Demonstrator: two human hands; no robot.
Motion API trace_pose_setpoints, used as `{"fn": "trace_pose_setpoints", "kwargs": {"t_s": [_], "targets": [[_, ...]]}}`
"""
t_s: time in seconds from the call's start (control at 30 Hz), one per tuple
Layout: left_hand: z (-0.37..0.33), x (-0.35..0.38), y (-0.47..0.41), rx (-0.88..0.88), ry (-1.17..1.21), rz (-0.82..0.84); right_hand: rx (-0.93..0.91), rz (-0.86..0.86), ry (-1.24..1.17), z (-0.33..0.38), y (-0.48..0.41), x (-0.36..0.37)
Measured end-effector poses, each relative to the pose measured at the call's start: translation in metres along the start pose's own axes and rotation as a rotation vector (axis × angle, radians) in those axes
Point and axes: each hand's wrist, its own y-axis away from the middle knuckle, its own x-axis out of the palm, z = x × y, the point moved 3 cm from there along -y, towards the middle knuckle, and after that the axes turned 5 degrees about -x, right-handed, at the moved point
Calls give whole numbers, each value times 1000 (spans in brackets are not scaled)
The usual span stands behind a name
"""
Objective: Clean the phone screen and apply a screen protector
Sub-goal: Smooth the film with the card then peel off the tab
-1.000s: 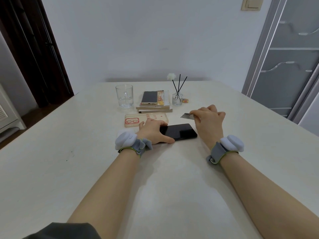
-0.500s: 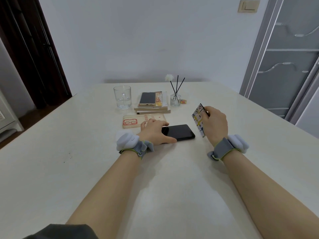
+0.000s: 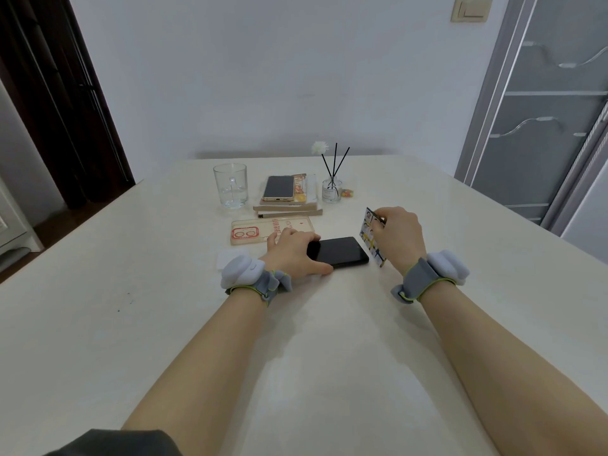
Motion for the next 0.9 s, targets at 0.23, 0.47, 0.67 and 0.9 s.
{"fn": "trace_pose_setpoints", "kwargs": {"t_s": [0.23, 0.47, 0.67, 0.9], "targets": [[-4, -4, 6, 67, 41, -9, -75, 117, -106, 12, 5, 0], [-9, -2, 5, 100, -1, -6, -139, 54, -44, 8, 8, -12], [-20, 2, 5, 162, -15, -37, -203, 216, 64, 8, 11, -24], [-26, 6, 4, 207, -18, -55, -158, 255, 69, 9, 11, -39]]}}
